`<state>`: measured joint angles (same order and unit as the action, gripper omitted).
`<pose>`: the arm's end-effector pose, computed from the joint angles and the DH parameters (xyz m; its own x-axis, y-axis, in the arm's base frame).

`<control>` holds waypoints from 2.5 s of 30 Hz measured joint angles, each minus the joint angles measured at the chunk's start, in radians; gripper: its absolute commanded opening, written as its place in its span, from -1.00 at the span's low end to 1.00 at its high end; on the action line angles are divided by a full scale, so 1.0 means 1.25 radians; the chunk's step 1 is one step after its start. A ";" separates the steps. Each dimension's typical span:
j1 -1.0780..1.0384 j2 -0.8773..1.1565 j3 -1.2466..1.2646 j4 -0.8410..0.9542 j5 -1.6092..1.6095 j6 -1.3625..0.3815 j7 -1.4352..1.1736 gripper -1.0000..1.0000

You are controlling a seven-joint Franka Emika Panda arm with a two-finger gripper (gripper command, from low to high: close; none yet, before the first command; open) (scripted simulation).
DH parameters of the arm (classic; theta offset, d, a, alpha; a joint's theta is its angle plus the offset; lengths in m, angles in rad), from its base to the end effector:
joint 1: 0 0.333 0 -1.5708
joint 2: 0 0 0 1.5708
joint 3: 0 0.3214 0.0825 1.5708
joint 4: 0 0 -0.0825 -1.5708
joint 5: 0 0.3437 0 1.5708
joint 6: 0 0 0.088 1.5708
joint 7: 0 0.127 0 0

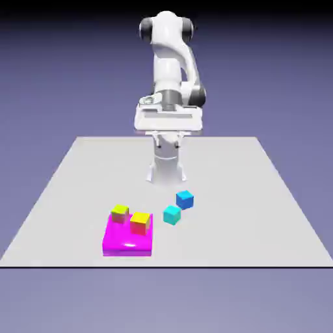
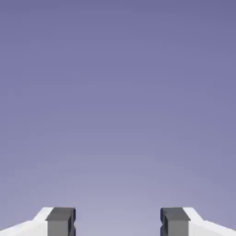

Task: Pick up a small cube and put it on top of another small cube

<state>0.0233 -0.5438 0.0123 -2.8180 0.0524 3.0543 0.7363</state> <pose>0.3715 0.0094 0.4629 0.5269 -0.6887 0.4980 -0.4777 -0.7246 -0.4967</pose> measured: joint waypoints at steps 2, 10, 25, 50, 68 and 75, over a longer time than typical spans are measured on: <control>0.015 0.035 0.016 -0.011 0.070 0.023 -0.006 0.00; 0.075 0.174 0.082 -0.053 0.348 0.115 -0.031 0.00; 0.190 0.434 0.204 -0.132 0.870 0.287 -0.079 0.00; 0.085 0.734 0.232 -0.134 0.632 0.505 0.166 -1.00; 0.153 0.453 0.349 -0.131 1.258 0.346 -0.283 -1.00; 0.087 0.400 0.459 -0.108 1.502 0.358 -0.475 -1.00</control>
<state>0.1321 -0.0440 0.5857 -2.9525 1.9294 3.5015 0.1431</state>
